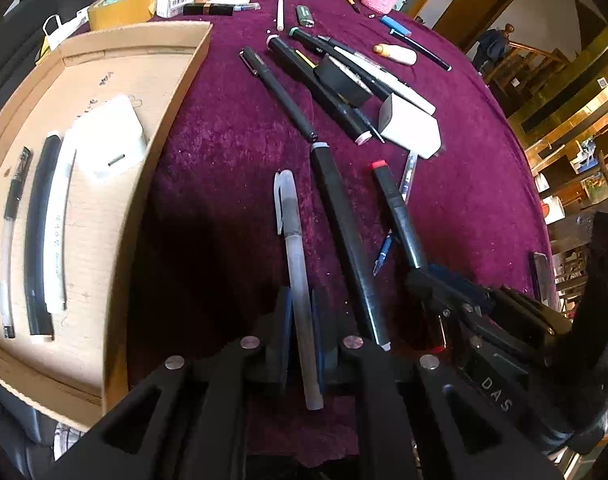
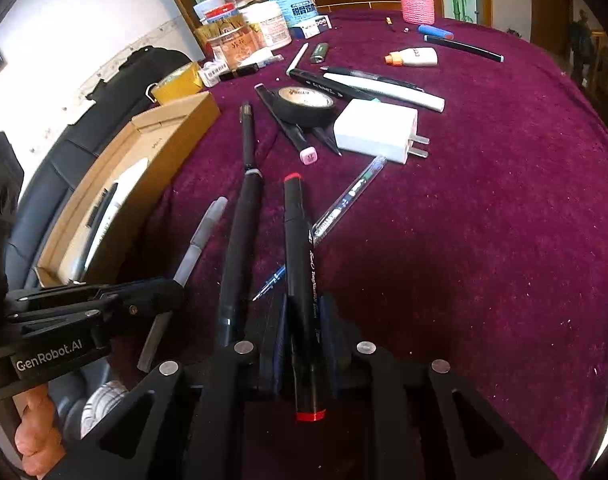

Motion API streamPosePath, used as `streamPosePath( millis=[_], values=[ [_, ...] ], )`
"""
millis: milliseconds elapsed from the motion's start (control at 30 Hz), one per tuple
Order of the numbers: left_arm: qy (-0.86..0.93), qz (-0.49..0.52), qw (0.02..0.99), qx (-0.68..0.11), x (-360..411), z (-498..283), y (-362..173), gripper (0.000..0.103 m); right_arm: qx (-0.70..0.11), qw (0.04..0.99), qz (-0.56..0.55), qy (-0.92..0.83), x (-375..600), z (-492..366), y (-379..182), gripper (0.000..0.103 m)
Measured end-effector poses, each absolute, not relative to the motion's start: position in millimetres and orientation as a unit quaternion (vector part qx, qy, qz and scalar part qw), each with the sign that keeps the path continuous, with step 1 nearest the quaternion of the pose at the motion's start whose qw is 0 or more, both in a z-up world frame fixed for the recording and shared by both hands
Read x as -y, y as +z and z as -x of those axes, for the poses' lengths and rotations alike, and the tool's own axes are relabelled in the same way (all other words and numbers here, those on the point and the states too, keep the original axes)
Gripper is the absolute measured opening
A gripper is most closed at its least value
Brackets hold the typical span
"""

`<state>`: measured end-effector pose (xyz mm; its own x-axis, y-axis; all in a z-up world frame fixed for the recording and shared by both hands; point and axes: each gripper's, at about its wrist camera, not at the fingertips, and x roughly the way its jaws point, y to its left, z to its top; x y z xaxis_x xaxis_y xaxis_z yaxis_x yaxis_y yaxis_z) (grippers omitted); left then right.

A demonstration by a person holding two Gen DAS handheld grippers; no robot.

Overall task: Organize rigid objects
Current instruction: 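Grasp the red-banded black marker with the right tool while the left tool grasps the clear white-capped pen, then carry both held pens over the tray and lower them inside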

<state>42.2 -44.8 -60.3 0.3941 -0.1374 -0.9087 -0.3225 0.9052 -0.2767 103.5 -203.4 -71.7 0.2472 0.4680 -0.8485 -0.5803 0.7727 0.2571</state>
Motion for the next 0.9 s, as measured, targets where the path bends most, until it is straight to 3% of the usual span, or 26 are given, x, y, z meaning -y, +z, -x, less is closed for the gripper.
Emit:
streamPosePath(
  millis=[167, 300, 900],
  values=[
    [0.06, 0.204, 0.815, -0.54, 45.4, -47.7, -65.4, 0.013, -0.511, 0.79, 0.066, 0.334, 193.8, -104.8, -75.7, 0.019],
    [0.066, 0.208, 0.819, -0.531, 42.8, -40.1, -61.4, 0.009, -0.505, 0.795, 0.066, 0.33, 194.3, -102.7, -75.8, 0.016],
    [0.069, 0.322, 0.84, -0.432, -27.5, 38.7, 0.4, 0.008, -0.448, 0.794, 0.022, 0.411, 177.0, -50.7, -13.0, 0.015]
  ],
)
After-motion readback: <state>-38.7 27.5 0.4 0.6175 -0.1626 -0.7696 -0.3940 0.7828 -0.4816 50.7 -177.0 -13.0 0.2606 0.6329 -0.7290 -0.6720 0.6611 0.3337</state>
